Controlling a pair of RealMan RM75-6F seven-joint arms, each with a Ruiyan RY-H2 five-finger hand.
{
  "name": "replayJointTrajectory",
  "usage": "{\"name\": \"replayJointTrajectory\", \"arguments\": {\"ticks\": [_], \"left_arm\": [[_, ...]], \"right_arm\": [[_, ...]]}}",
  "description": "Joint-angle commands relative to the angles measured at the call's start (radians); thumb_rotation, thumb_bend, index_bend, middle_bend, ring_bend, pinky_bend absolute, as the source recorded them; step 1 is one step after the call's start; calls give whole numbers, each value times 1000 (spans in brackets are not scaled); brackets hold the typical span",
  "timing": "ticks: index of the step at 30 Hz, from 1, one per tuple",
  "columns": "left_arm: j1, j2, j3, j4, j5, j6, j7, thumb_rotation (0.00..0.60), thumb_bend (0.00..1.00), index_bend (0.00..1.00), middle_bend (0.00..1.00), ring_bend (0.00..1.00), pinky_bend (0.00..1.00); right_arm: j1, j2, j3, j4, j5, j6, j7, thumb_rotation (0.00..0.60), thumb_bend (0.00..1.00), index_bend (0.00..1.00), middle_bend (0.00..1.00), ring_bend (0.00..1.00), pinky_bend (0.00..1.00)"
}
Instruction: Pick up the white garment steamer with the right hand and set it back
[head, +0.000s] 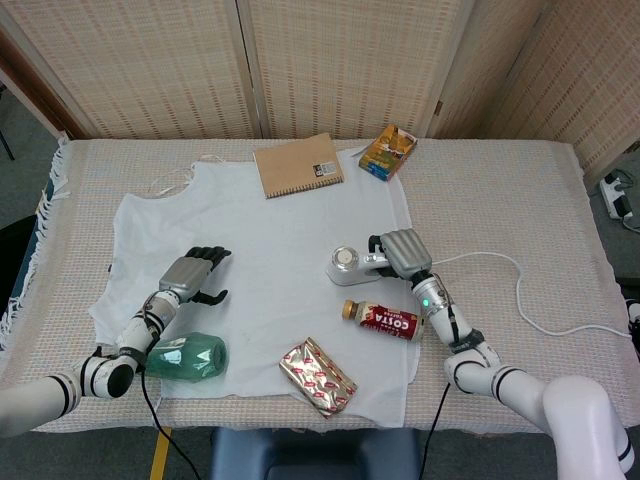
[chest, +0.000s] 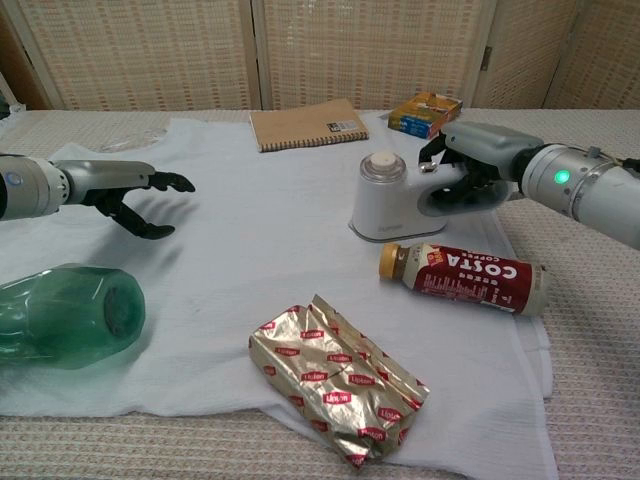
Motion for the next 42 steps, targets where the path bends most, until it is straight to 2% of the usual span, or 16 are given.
{"name": "replayJointTrajectory", "arguments": {"ticks": [1,4,10,14,18,24,26,29,31,32,33,34,37,39,42], "left_arm": [[0,-4,-1,6,2,-3,-4,386,435,110,66,0,0],[-2,-9,-3,10,8,-5,-8,393,435,110,66,0,0],[-1,-7,-4,3,18,3,-8,389,435,110,65,0,0],[5,-3,-9,0,23,17,-14,393,434,111,66,0,0],[26,9,-26,-13,50,73,-38,390,426,118,65,0,0],[82,37,-55,-57,118,206,-97,389,399,125,65,0,0],[101,51,-62,-77,134,249,-105,390,374,125,65,0,0],[124,69,-71,-103,152,298,-113,391,353,126,65,0,0],[136,77,-76,-114,160,323,-116,388,347,126,66,0,0],[142,81,-78,-119,163,333,-117,390,341,126,66,0,0],[149,89,-80,-126,165,343,-118,388,336,126,66,0,0],[154,95,-81,-133,165,348,-117,386,334,126,66,0,0],[170,118,-86,-152,156,366,-103,387,329,126,64,0,0],[184,131,-89,-164,146,388,-84,389,321,126,58,0,0],[207,151,-95,-186,118,418,-53,423,316,120,48,0,0]], "right_arm": [[-31,22,-23,-8,-3,7,-15,600,966,752,832,813,878],[-58,45,-32,-1,11,14,-38,600,968,750,832,814,878],[-99,78,-16,54,65,10,-68,600,967,750,832,814,878],[-126,103,1,63,76,43,-39,600,966,750,832,814,879],[-165,152,15,18,69,101,14,600,967,749,832,812,878],[-210,198,7,-7,98,84,2,600,951,714,825,764,875],[-220,199,4,-1,113,60,6,600,898,665,804,729,855],[-226,196,-6,12,128,10,11,600,614,425,673,584,698],[-227,197,-6,14,142,-16,9,600,318,168,472,386,531],[-229,196,-3,14,145,-15,11,600,212,80,379,305,464],[-233,198,1,12,150,-14,13,600,117,18,274,210,387],[-236,202,4,9,156,-18,11,600,47,0,166,114,304],[-246,225,18,-14,181,-10,-12,600,0,0,9,3,144],[-259,257,31,-58,189,15,-19,600,0,0,0,0,97],[-291,332,46,-169,181,70,-5,600,0,0,0,0,90]]}}
